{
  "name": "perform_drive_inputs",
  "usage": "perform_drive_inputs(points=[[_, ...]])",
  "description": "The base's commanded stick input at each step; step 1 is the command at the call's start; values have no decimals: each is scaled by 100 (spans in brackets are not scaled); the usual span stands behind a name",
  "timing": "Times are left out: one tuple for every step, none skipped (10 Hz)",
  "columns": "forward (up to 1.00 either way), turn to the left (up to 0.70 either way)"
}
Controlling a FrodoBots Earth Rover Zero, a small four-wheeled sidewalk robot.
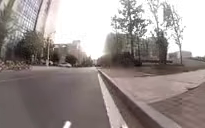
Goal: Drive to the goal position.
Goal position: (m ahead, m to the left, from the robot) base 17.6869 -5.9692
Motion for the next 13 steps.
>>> perform_drive_inputs(points=[[100,0],[100,0],[100,0],[100,0],[100,2],[100,7],[100,12],[100,28],[100,1],[100,0],[100,0],[100,0],[100,0]])
